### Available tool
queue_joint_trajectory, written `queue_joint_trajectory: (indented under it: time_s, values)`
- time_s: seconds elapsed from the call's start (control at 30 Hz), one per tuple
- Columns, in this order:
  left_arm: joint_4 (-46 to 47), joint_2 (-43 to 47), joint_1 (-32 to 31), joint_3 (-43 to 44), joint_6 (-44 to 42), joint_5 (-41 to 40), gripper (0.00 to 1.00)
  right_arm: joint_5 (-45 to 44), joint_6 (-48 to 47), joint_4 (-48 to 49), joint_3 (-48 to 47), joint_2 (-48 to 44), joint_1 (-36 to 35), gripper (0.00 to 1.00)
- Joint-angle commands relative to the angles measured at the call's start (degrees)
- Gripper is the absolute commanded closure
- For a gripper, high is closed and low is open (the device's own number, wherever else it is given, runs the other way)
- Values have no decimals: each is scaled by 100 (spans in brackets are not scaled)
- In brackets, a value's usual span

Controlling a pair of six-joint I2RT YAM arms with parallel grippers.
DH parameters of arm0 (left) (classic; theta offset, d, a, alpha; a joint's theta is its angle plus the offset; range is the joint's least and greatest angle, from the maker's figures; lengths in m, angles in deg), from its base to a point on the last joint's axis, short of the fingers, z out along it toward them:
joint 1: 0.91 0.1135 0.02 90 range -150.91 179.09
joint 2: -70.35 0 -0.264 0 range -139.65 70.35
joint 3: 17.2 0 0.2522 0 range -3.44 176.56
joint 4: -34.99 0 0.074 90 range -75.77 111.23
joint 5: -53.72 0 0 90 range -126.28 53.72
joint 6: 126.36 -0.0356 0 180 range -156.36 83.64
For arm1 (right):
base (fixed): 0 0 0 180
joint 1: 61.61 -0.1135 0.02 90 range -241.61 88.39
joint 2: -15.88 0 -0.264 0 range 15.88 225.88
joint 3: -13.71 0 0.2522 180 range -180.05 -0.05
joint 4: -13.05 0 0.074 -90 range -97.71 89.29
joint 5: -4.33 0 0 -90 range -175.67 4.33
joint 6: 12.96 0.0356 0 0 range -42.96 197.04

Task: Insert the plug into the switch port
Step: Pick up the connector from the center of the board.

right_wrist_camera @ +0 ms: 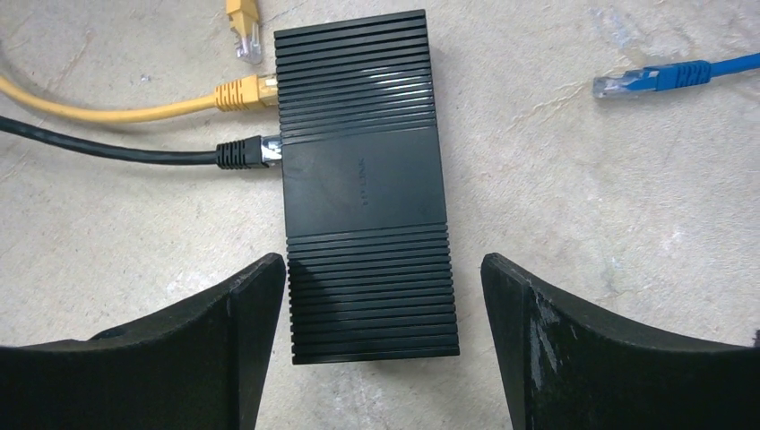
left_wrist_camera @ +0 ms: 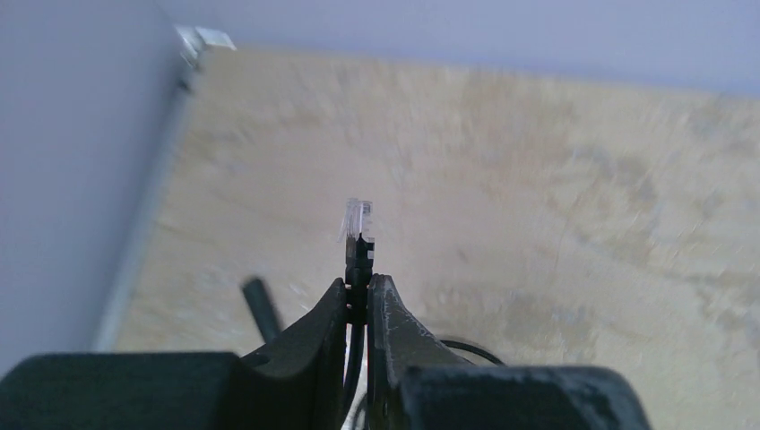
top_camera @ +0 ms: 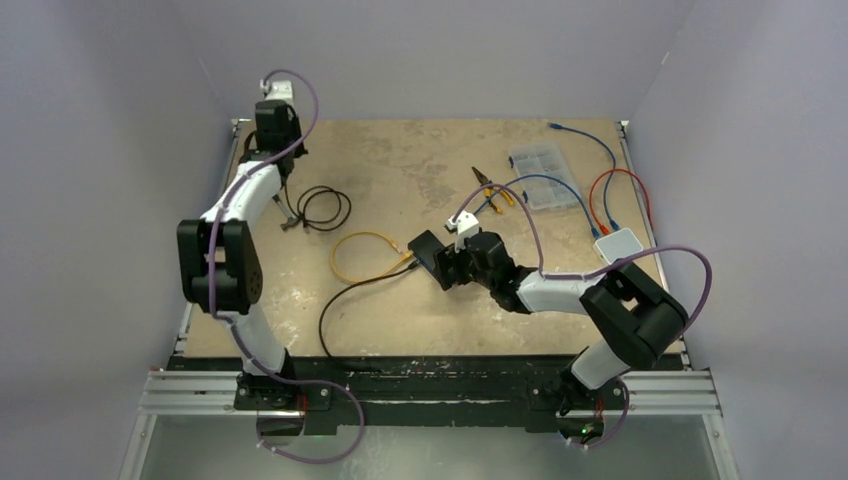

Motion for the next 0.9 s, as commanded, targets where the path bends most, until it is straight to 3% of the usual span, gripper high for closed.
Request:
queue_joint_trajectory:
  time_s: [0.0,0.23,0.6,0.87]
  values:
    - [232,1221,51,391,-815,-689,100,-203,42,273,57,-241,-10,18]
    - [4,2399,51,-60,-729,245,100,173,67,625,281,-732,-10,18]
    - [168,3729,6,-2169,368,3878,100,1249,558,1384,865,-2494,-10,16]
    - [124,4438,-263,-3206,452,5259,100,1618,1100,1577,1084,-3727,-10,17]
